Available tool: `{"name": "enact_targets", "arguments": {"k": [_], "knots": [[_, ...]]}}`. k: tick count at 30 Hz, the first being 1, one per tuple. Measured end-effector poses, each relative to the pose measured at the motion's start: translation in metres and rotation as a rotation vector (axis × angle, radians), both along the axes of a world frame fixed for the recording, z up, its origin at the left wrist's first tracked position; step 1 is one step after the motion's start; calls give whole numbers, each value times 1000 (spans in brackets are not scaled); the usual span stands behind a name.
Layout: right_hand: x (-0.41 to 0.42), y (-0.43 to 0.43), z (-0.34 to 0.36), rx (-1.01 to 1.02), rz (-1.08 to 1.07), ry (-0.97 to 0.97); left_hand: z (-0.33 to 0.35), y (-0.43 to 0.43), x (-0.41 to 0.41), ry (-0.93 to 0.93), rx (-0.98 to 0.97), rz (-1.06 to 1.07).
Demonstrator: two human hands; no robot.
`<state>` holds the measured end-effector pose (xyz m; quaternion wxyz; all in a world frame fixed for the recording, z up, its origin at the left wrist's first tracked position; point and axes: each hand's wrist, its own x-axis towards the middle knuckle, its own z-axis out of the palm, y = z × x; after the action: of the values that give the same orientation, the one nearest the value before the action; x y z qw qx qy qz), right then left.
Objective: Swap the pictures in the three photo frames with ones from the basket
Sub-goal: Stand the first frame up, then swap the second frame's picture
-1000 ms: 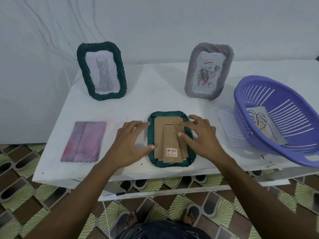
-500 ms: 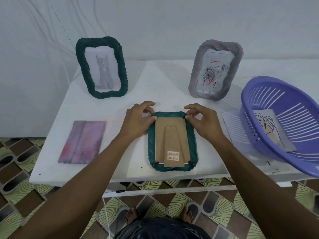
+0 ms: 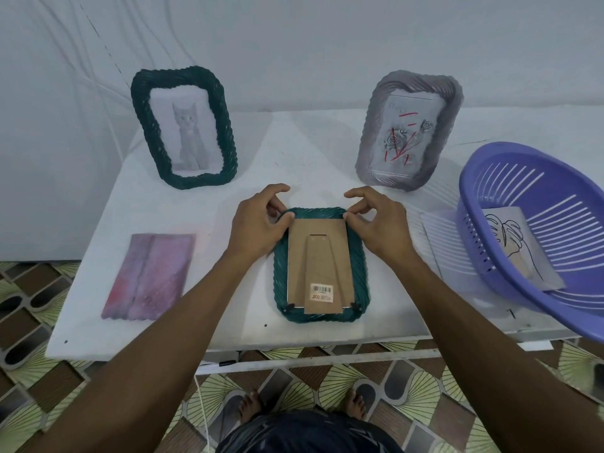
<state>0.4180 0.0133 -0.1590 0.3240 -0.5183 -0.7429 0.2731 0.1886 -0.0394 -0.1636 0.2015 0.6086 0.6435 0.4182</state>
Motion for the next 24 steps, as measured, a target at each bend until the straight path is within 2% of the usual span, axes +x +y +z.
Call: {"name": "enact_targets", "arguments": {"k": [14,18,24], "knots": [[4,-10,-1,66,48,25,2,-9,1,-49,-45,38],[20,-38,-10,139,116,-38,3,-45,-4,-28,-56,-99],[48,-92,-8,130,223,-105,1,-119,-2,149,-82,-295]]}}
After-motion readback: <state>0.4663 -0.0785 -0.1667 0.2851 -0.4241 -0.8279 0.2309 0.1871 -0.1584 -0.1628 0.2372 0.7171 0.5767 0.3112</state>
